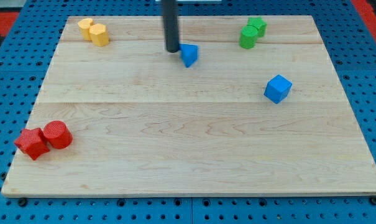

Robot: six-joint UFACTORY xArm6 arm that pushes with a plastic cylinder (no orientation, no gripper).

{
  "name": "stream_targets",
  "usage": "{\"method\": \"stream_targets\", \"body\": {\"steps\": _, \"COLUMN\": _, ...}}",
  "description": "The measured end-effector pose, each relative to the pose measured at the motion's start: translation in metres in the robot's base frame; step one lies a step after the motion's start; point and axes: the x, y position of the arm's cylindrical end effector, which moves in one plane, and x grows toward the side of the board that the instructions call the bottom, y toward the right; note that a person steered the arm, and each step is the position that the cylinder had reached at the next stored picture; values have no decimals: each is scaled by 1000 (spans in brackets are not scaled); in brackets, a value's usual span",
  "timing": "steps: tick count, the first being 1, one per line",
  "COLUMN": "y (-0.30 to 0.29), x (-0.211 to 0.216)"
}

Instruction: Move the blue triangle into top side of the blue cube

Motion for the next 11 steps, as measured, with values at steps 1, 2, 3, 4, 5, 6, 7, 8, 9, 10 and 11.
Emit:
{"method": "stream_targets", "body": {"steps": 1, "y": 64, "x": 29}}
{"method": "stream_targets", "body": {"steps": 2, "y": 83, "x": 54}}
{"method": "stream_targets", "body": {"steps": 3, "y": 28, "x": 54}}
{"method": "stream_targets", "body": {"steps": 4, "y": 20, "x": 75}}
{"method": "stream_targets", "body": {"steps": 5, "y": 81, "x": 97}}
{"method": "stream_targets", "body": {"steps": 6, "y": 125, "x": 100}}
{"method": "stream_targets", "body": {"steps": 7, "y": 85, "x": 99}}
{"method": "stream_targets", "body": {"steps": 8, "y": 84, "x": 64}}
{"method": "stream_targets", "body": {"steps": 9, "y": 115, "x": 72}}
{"method": "stream_targets", "body": {"steps": 10, "y": 145, "x": 89}}
{"method": "stream_targets", "body": {"steps": 11, "y": 117, "x": 91}}
